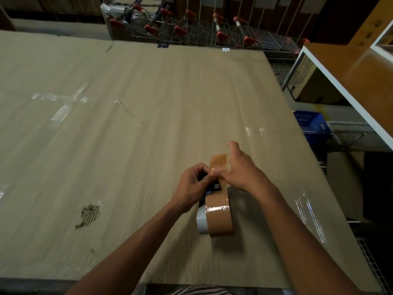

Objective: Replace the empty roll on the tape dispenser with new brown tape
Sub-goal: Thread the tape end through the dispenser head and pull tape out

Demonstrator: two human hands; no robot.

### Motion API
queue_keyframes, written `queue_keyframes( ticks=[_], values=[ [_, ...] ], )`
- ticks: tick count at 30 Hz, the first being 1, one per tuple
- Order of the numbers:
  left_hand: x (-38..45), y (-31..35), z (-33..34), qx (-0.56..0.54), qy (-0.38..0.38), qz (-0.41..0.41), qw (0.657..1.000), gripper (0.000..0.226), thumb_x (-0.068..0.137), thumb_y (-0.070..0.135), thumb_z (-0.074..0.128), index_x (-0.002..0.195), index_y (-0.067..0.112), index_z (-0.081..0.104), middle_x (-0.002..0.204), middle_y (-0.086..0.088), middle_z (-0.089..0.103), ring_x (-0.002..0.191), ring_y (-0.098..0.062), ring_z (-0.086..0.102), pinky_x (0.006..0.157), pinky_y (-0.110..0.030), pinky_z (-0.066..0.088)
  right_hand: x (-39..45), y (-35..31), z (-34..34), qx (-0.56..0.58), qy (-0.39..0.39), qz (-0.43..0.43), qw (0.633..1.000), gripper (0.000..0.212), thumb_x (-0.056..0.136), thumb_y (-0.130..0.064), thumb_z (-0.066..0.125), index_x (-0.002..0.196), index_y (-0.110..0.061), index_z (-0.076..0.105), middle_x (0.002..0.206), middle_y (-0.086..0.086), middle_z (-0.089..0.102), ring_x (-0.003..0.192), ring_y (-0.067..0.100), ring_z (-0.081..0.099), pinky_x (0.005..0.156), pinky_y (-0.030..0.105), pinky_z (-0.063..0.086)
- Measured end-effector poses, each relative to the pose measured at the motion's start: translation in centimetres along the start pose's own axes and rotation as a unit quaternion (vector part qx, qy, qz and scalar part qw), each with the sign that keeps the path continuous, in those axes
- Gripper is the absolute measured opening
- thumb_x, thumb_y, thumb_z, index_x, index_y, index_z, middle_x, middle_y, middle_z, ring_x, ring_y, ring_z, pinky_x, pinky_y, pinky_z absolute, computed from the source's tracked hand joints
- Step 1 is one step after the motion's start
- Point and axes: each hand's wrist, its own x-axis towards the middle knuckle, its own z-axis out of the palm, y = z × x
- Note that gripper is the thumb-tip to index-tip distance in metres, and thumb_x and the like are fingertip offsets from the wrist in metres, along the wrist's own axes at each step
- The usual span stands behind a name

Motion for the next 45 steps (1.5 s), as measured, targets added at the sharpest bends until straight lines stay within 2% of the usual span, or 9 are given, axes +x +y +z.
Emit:
queue_keyframes(
  ticks=[2,4,8,14,20,26,36,42,45],
  values=[
    [-0.1,-0.1,-0.1,0.004,0.008,0.000,1.000,0.015,0.099,0.005,0.060,0.084,0.010,0.063,0.082,-0.003,0.070,0.080,-0.018,0.069,0.083,-0.042,0.059,-0.4,0.5,-1.2,-0.006,0.076,0.036,0.996,0.086,0.082,-0.043,0.067,0.143,-0.011,0.015,0.140,0.021,0.044,0.121,0.035,0.050,0.092,0.041,0.044],
    [-0.4,-0.4,-0.2,0.017,0.015,-0.008,1.000,0.014,0.098,0.006,0.060,0.085,0.011,0.063,0.086,-0.008,0.070,0.083,-0.024,0.069,0.084,-0.043,0.059,-1.4,1.4,-2.5,0.048,0.103,0.060,0.992,0.074,0.081,-0.051,0.064,0.134,-0.011,0.032,0.133,0.018,0.053,0.112,0.028,0.056,0.087,0.038,0.046],
    [-0.5,-1.0,0.2,0.029,0.034,-0.019,0.999,0.012,0.099,0.007,0.060,0.087,0.011,0.062,0.091,-0.012,0.070,0.086,-0.025,0.070,0.081,-0.038,0.060,-6.0,1.6,-0.7,0.135,-0.059,0.045,0.988,0.075,0.058,-0.075,0.060,0.111,-0.024,0.052,0.109,-0.003,0.061,0.094,0.011,0.060,0.077,0.029,0.052],
    [-0.7,-1.3,0.5,0.058,0.068,-0.030,0.996,0.015,0.098,0.008,0.060,0.085,0.016,0.063,0.097,-0.016,0.073,0.094,-0.031,0.072,0.090,-0.049,0.061,-8.2,2.0,3.7,0.241,0.031,0.096,0.965,0.038,0.081,-0.055,0.061,0.074,-0.017,0.064,0.074,-0.002,0.066,0.069,0.012,0.062,0.063,0.035,0.052],
    [-0.9,-0.7,1.2,0.066,0.074,-0.040,0.994,0.010,0.099,0.010,0.059,0.090,0.011,0.063,0.101,-0.016,0.072,0.097,-0.030,0.072,0.091,-0.047,0.061,-9.0,3.3,3.2,0.370,-0.072,0.078,0.923,0.041,0.082,-0.051,0.056,0.090,-0.015,0.074,0.086,0.005,0.076,0.084,0.017,0.072,0.081,0.038,0.057],
    [-1.6,0.0,2.4,0.140,0.098,0.005,0.985,0.011,0.099,0.010,0.059,0.090,0.003,0.061,0.089,-0.013,0.071,0.074,-0.017,0.065,0.060,-0.016,0.051,-8.4,1.3,2.1,0.174,-0.064,0.060,0.981,0.045,0.090,-0.045,0.054,0.059,-0.013,0.055,0.056,-0.001,0.051,0.052,0.012,0.046,0.056,0.029,0.036],
    [-1.7,-0.6,2.0,0.063,0.125,-0.007,0.990,0.018,0.101,0.008,0.055,0.083,0.010,0.057,0.081,-0.011,0.065,0.073,-0.020,0.062,0.065,-0.031,0.054,-9.3,2.0,2.5,0.149,-0.066,0.032,0.986,0.058,0.088,-0.053,0.050,0.077,0.002,0.062,0.074,0.017,0.064,0.061,0.021,0.054,0.059,0.033,0.043],
    [-2.3,-1.4,2.4,-0.027,0.101,-0.037,0.994,0.020,0.097,0.017,0.053,0.077,0.015,0.054,0.080,-0.011,0.060,0.076,-0.026,0.058,0.071,-0.044,0.051,-8.3,0.7,2.5,0.139,-0.041,0.093,0.985,0.047,0.091,-0.047,0.051,0.057,-0.015,0.050,0.058,0.001,0.051,0.053,0.013,0.046,0.052,0.027,0.033],
    [-2.0,-1.5,1.9,-0.032,0.094,-0.038,0.994,0.020,0.099,0.020,0.050,0.081,0.011,0.054,0.087,-0.019,0.061,0.080,-0.033,0.059,0.078,-0.053,0.053,-8.9,1.4,2.0,0.127,-0.119,0.049,0.983,0.042,0.091,-0.049,0.050,0.065,-0.016,0.057,0.064,-0.001,0.054,0.058,0.012,0.050,0.057,0.027,0.038]
  ],
)
